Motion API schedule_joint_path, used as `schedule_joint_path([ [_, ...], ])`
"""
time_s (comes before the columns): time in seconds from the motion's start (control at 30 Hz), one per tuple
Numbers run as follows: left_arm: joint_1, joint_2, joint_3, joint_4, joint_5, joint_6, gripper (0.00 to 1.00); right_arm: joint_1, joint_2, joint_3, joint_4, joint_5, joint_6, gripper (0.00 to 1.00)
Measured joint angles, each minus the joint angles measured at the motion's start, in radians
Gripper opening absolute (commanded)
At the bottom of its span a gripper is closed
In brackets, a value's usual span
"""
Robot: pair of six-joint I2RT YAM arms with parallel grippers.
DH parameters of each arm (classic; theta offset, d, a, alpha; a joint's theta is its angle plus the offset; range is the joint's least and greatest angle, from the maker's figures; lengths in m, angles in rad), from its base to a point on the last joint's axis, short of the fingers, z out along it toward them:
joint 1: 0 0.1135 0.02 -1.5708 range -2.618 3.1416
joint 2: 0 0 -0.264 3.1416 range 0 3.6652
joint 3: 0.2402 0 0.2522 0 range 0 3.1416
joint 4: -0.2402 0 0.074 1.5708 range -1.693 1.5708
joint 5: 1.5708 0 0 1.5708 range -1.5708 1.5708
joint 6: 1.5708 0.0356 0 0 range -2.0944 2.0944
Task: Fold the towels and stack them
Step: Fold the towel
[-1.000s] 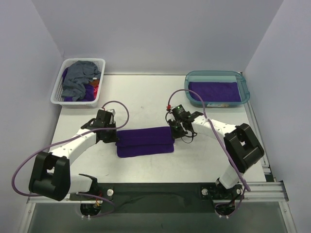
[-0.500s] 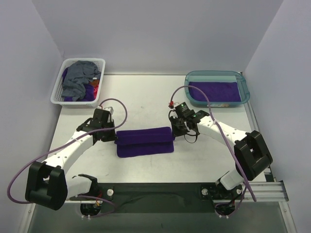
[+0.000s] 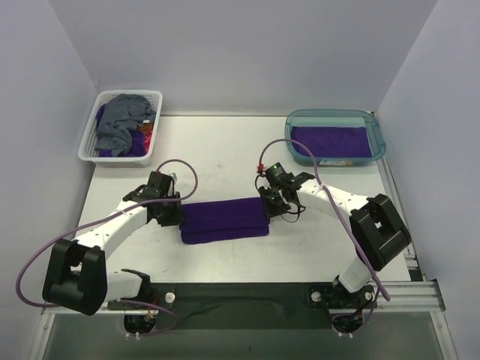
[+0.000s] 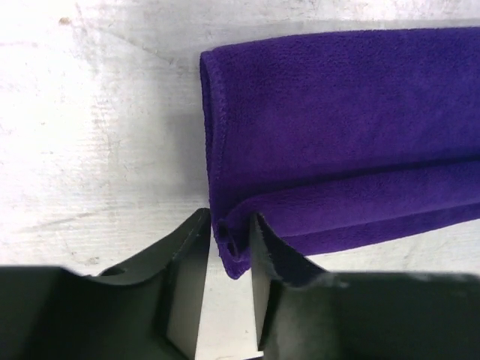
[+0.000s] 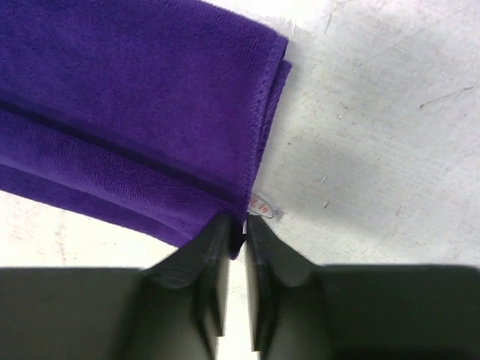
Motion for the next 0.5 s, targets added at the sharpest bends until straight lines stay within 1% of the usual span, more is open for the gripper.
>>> schedule_joint_path([
  [0.03,0.000,-0.004,0.000,-0.003,0.001,-0.003,0.62,0.002,-0.001,0.000,-0.004,-0.002,-0.002,0.30],
  [0.13,0.000,-0.041,-0.001,-0.031,0.006,-0.013,0.75,0.007,-0.012,0.000,-0.029,-0.007,-0.005,0.43],
  [0.17,0.001,-0.063,-0.002,-0.043,0.009,-0.016,0.79,0.010,-0.022,0.000,-0.041,-0.010,-0.006,0.45],
  [0.23,0.001,-0.117,-0.002,-0.068,0.016,-0.023,0.79,0.015,-0.057,0.001,-0.066,-0.015,-0.010,0.48],
  [0.3,0.001,-0.175,0.000,-0.089,0.023,-0.031,0.79,0.023,-0.105,0.006,-0.090,-0.023,-0.011,0.48],
  [0.37,0.000,-0.219,0.009,-0.107,0.027,-0.046,0.76,0.027,-0.148,0.028,-0.112,-0.032,-0.010,0.44],
  [0.4,0.000,-0.228,0.021,-0.115,0.027,-0.053,0.73,0.029,-0.161,0.046,-0.117,-0.035,-0.010,0.40],
  [0.5,-0.014,-0.204,0.078,-0.120,0.029,-0.074,0.68,0.031,-0.163,0.113,-0.117,-0.037,-0.001,0.33],
])
